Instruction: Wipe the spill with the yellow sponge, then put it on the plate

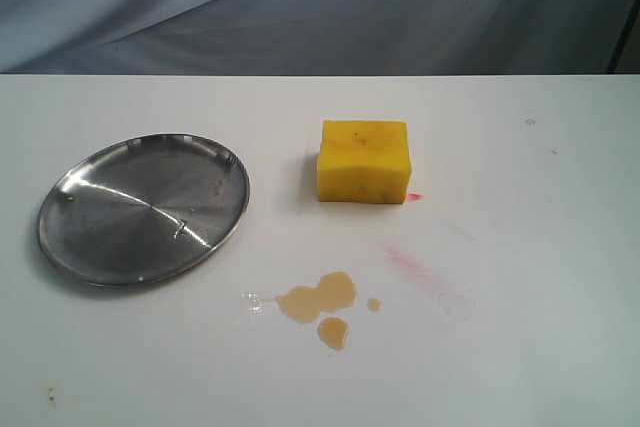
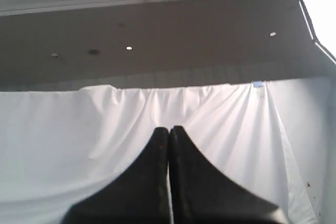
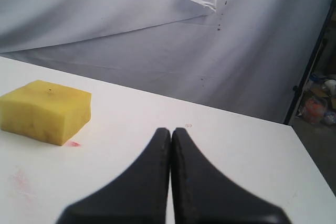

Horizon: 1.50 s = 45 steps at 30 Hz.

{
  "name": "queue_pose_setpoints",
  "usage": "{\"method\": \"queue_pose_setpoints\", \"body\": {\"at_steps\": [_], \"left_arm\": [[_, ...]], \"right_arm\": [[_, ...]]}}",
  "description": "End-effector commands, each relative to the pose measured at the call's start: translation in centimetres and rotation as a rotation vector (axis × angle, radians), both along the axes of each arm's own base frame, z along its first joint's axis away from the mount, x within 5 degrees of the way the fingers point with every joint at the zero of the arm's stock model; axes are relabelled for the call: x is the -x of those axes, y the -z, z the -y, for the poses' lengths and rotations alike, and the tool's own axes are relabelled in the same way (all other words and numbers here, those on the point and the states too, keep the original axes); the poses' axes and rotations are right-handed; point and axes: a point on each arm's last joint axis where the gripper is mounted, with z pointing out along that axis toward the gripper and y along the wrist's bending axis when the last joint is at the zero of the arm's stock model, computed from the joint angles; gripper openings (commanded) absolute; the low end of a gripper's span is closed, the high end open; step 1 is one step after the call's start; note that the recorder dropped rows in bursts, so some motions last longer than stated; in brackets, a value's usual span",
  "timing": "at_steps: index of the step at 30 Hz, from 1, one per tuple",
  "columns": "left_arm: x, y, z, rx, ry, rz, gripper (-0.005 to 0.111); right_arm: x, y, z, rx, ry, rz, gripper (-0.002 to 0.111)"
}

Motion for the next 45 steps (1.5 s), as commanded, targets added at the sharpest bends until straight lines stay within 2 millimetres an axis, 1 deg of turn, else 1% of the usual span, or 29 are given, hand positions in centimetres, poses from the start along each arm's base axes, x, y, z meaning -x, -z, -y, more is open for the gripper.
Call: {"method": "queue_pose_setpoints", "body": {"at_steps": [1, 4, 7, 8, 10, 11, 16, 20, 23, 25, 28, 31, 34, 36, 38, 41, 45], "left_arm": [[-2.4, -2.1, -0.1, -0.046, -0.019, -0.134, 0.0], [-4.8, -2.8, 0.0, -0.032, 0.052, -0.247, 0.0], [-7.6, -3.1, 0.4, -0.106, 0.098, -0.392, 0.0], [-8.8, -3.2, 0.4, -0.071, 0.144, -0.444, 0.0], [-10.4, -3.2, 0.4, -0.054, 0.172, -0.491, 0.0], [-11.4, -3.1, 0.3, -0.054, 0.176, -0.52, 0.0], [-15.2, -1.8, -0.2, -0.03, 0.185, -0.637, 0.0], [-17.2, -0.5, -0.1, -0.029, 0.237, -0.716, 0.0], [-17.9, -0.1, -0.3, -0.069, 0.21, -0.727, 0.0], [-17.9, -0.2, -0.5, -0.134, 0.163, -0.709, 0.0], [-17.9, -0.1, -0.5, -0.174, 0.154, -0.699, 0.0], [-17.9, -0.5, -0.3, -0.125, 0.187, -0.664, 0.0], [-17.9, -1.1, -0.2, -0.127, 0.204, -0.596, 0.0], [-17.9, -1.4, -0.3, -0.09, 0.205, -0.532, 0.0], [-17.8, -1.6, -0.4, -0.1, 0.188, -0.469, 0.0], [-17.9, -1.4, -0.9, -0.062, 0.134, -0.405, 0.0], [-18.1, -0.6, -1.8, -0.072, 0.019, -0.414, 0.0]], "right_arm": [[0.0, 0.0, 0.0, 0.008, 0.003, 0.008, 0.0], [0.0, 0.0, 0.0, 0.008, 0.003, 0.008, 0.0], [0.0, 0.0, 0.0, 0.008, 0.003, 0.008, 0.0], [0.0, 0.0, 0.0, 0.008, 0.003, 0.008, 0.0], [0.0, 0.0, 0.0, 0.008, 0.003, 0.008, 0.0], [0.0, 0.0, 0.0, 0.008, 0.003, 0.008, 0.0], [0.0, 0.0, 0.0, 0.008, 0.003, 0.008, 0.0], [0.0, 0.0, 0.0, 0.008, 0.003, 0.008, 0.0], [0.0, 0.0, 0.0, 0.008, 0.003, 0.008, 0.0], [0.0, 0.0, 0.0, 0.008, 0.003, 0.008, 0.0], [0.0, 0.0, 0.0, 0.008, 0.003, 0.008, 0.0], [0.0, 0.0, 0.0, 0.008, 0.003, 0.008, 0.0], [0.0, 0.0, 0.0, 0.008, 0.003, 0.008, 0.0], [0.0, 0.0, 0.0, 0.008, 0.003, 0.008, 0.0], [0.0, 0.0, 0.0, 0.008, 0.003, 0.008, 0.0], [0.0, 0.0, 0.0, 0.008, 0.003, 0.008, 0.0], [0.0, 0.0, 0.0, 0.008, 0.003, 0.008, 0.0]]}}
